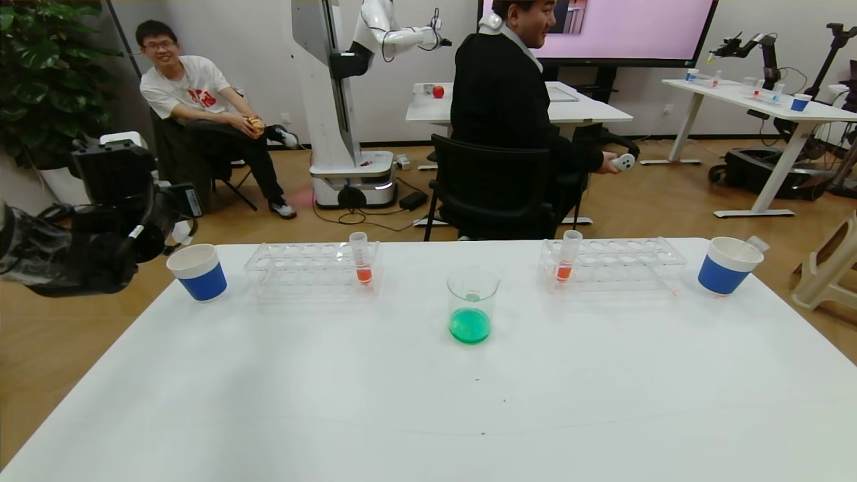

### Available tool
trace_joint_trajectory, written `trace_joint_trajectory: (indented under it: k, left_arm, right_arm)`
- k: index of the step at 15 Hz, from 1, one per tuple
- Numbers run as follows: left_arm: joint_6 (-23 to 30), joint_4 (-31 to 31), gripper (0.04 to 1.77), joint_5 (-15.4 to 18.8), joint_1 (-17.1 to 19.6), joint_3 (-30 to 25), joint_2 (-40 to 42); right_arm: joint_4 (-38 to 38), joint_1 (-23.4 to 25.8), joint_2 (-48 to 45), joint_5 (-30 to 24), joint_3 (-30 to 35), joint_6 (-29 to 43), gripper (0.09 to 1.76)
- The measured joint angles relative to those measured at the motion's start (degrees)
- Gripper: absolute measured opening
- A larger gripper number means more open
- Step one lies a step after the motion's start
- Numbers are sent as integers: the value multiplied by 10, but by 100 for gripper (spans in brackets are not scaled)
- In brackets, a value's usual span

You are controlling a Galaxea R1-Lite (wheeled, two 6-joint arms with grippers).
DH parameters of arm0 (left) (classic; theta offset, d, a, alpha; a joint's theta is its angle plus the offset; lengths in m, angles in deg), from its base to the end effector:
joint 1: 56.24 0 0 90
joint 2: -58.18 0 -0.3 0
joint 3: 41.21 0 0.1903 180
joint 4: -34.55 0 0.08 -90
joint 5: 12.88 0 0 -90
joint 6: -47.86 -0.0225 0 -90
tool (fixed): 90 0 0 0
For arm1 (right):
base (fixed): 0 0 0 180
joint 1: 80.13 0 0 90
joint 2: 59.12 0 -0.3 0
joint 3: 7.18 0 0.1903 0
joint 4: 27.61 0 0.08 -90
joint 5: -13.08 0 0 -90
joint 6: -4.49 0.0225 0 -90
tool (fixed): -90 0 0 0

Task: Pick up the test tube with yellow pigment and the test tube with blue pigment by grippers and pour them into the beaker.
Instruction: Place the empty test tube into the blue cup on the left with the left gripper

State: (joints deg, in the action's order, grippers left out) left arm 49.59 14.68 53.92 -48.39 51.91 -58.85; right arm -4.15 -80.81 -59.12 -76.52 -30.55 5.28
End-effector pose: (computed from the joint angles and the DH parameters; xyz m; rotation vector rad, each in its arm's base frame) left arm 0.4057 0.0649 0.1830 -0.0199 0.0626 0.5427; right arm -0.0228 -0.0004 0.0753 0.0138 0.0016 0.0049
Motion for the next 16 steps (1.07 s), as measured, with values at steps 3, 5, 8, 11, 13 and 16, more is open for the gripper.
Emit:
trace_joint_trajectory:
  k: [3,5,8,11,13,16]
  left_arm:
    - [-2,-28,50,0,0,-2,-25]
    - [-3,-39,50,-1,0,-4,-45]
    - [-1,-56,50,-2,-4,-19,-69]
    - [-6,-102,50,-2,-5,-44,-89]
    - [-6,-102,50,-2,-5,-49,-96]
    - [-8,-103,80,-2,-5,-51,-99]
  right_arm:
    - [0,0,0,0,0,0,174]
    - [0,0,0,0,0,0,174]
    - [0,0,0,0,0,0,174]
    - [0,0,0,0,0,0,174]
    - [0,0,0,0,0,0,174]
    - [0,0,0,0,0,0,174]
